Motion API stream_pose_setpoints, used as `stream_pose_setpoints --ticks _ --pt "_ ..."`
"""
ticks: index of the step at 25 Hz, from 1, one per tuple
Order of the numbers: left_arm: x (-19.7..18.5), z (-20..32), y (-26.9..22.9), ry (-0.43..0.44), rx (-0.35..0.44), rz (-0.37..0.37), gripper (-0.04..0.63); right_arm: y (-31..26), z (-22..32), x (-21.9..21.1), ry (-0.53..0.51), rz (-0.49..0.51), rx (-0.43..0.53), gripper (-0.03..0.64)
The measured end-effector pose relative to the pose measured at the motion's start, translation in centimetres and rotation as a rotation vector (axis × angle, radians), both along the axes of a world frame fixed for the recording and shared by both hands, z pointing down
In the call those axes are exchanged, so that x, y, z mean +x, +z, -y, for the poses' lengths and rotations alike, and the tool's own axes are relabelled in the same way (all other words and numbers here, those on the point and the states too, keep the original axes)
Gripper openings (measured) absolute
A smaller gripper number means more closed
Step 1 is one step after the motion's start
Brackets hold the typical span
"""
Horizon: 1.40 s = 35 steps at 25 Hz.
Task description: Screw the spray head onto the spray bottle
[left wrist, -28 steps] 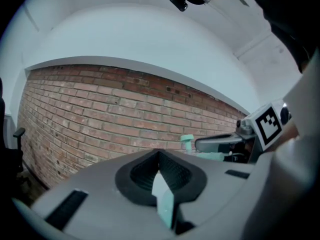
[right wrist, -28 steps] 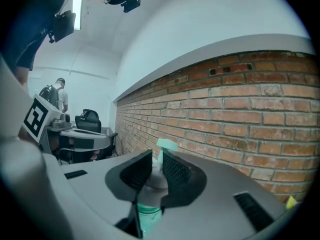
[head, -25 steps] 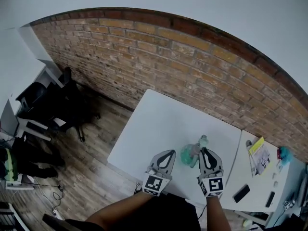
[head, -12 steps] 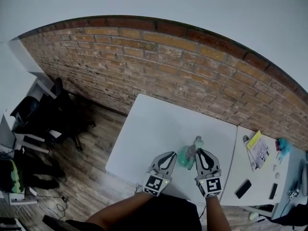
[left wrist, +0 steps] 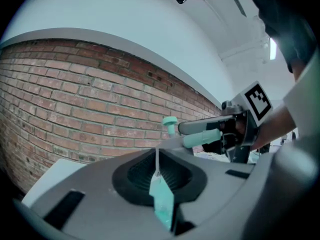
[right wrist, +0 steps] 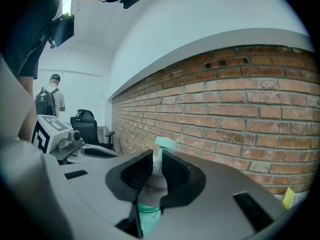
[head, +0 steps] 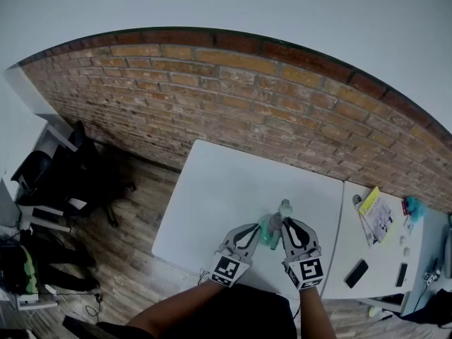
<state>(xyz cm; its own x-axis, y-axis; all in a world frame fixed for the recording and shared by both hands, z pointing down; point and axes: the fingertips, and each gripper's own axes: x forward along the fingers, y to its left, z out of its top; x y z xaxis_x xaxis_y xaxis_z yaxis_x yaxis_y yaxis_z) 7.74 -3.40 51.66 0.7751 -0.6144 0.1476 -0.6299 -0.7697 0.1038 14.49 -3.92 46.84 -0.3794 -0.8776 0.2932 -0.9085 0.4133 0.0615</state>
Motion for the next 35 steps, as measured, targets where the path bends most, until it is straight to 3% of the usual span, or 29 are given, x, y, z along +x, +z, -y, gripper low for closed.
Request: stream_pose_setpoints --ticks 12,17,23,26,35 --pt "-0.2 0.4 0.3 -0.005 0.000 0.003 0.002 0.1 1.8 0.4 0.028 0.102 -0.075 0.063" --pt "-0.4 0.4 0.4 -0.014 0.001 -0.004 0.002 0.4 2.4 -0.4 -0.008 0.110 -0.106 0.147" --pt "-1.0 0.5 0.7 -0.024 -0.009 0.000 0.002 0.7 3.2 -0.4 0.019 0.069 -0.131 0.146" --pt "-1.4 0.5 0.7 -0.030 -0.008 -0.002 0.002 0.6 3.2 -0.2 0.039 0.087 -0.119 0.106" --pt "-2.4 0.1 0.9 -0.054 -0.036 -0.006 0.002 -0.3 2.3 -0.3 0.056 0.089 -0.063 0.067"
